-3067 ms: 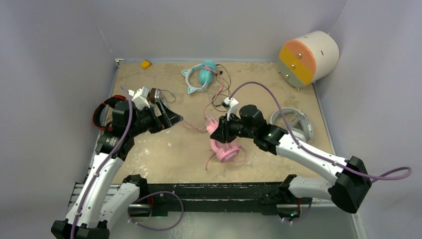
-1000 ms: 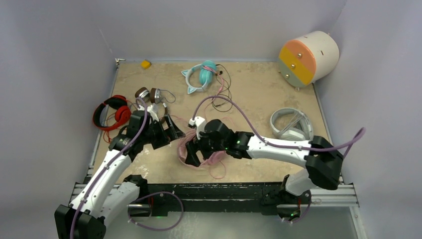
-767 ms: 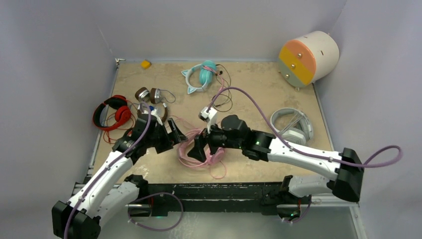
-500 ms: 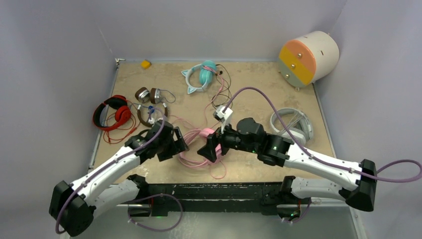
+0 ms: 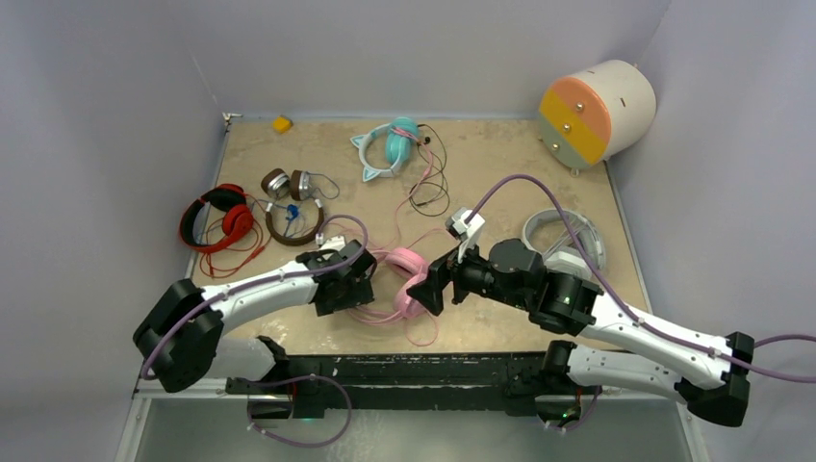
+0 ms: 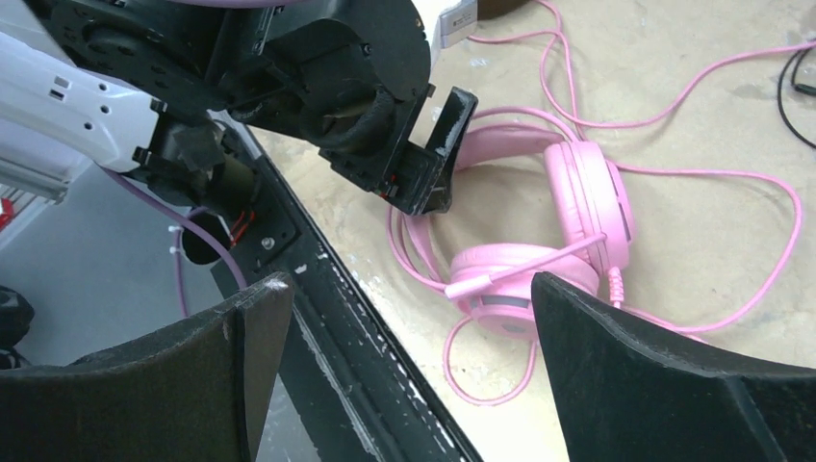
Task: Wrap the headphones
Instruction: Pick up the headphones from the center of the board.
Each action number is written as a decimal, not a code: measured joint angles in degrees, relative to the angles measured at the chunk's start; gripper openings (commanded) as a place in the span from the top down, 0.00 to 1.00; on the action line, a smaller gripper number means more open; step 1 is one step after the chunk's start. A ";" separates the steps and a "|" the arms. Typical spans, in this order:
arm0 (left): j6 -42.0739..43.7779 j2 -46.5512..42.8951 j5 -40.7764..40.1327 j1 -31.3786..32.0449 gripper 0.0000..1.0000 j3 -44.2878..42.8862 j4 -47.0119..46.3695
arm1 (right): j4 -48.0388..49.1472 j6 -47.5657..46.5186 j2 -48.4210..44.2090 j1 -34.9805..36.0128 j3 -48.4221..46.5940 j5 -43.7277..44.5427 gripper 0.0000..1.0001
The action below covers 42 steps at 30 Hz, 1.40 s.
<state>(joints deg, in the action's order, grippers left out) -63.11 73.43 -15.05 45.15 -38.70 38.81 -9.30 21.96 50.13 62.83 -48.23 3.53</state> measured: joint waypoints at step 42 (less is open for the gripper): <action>5.20 -0.68 -7.56 0.00 1.00 -12.76 9.33 | -6.03 0.07 -6.05 0.00 1.84 3.56 0.05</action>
<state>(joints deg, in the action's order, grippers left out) -57.91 72.75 -22.61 45.15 -51.46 48.14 -15.33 22.02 44.07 62.83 -46.39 7.09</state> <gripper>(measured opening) 0.063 0.953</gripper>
